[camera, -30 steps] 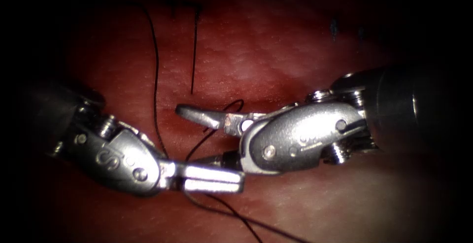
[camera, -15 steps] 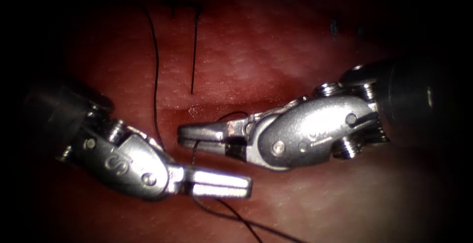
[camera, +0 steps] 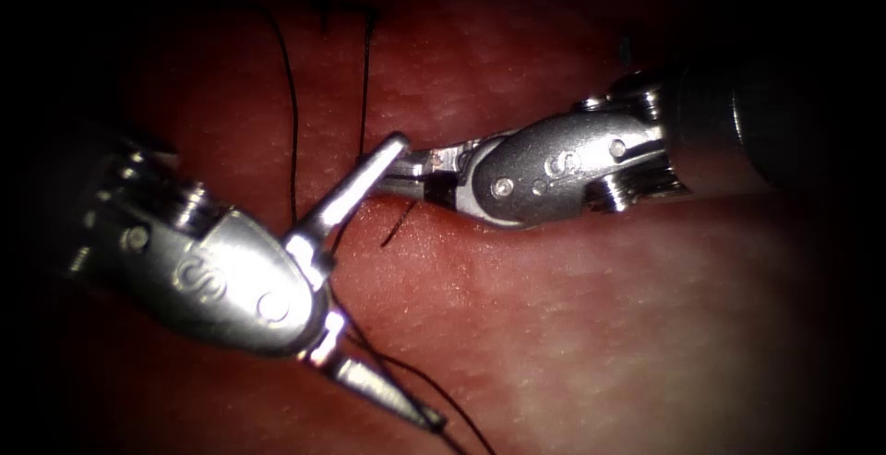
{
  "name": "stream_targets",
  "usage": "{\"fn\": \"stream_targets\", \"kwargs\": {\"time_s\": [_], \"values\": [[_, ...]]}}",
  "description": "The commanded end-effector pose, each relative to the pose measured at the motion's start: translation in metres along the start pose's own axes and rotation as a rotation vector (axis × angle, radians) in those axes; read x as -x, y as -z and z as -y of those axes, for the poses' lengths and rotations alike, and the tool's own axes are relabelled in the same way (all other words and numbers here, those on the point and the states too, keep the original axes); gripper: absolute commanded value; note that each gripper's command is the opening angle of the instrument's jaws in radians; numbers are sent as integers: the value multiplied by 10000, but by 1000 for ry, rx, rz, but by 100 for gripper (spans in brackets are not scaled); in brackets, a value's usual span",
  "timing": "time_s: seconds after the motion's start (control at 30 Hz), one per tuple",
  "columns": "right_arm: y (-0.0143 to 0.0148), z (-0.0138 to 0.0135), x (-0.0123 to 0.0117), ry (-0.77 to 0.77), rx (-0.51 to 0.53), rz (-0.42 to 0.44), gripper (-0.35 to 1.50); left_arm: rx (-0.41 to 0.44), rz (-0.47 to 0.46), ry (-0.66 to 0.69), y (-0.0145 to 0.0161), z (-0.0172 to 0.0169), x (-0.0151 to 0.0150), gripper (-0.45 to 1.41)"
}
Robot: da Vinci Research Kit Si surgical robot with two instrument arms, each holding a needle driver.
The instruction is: Wound Closure
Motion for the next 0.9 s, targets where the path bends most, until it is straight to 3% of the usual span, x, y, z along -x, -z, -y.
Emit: {"fn": "stream_targets", "kwargs": {"time_s": [0.03,0.23,0.33,0.47,0.73,0.9], "values": [[-16,3,12,6,-2,9,-35,2,-3,7,-2,10,-3,118],[-22,3,47,-28,7,27,-35,51,-12,-21,10,12,-2,99],[-21,2,54,-32,9,30,-35,118,-24,-28,18,12,-2,91],[-19,0,58,-51,8,35,-35,146,-47,-32,31,20,0,79],[-25,-1,56,-65,18,36,-35,100,-75,-104,13,40,-2,88],[-25,0,56,-70,18,36,-35,102,-84,-136,-9,51,-4,74]]}}
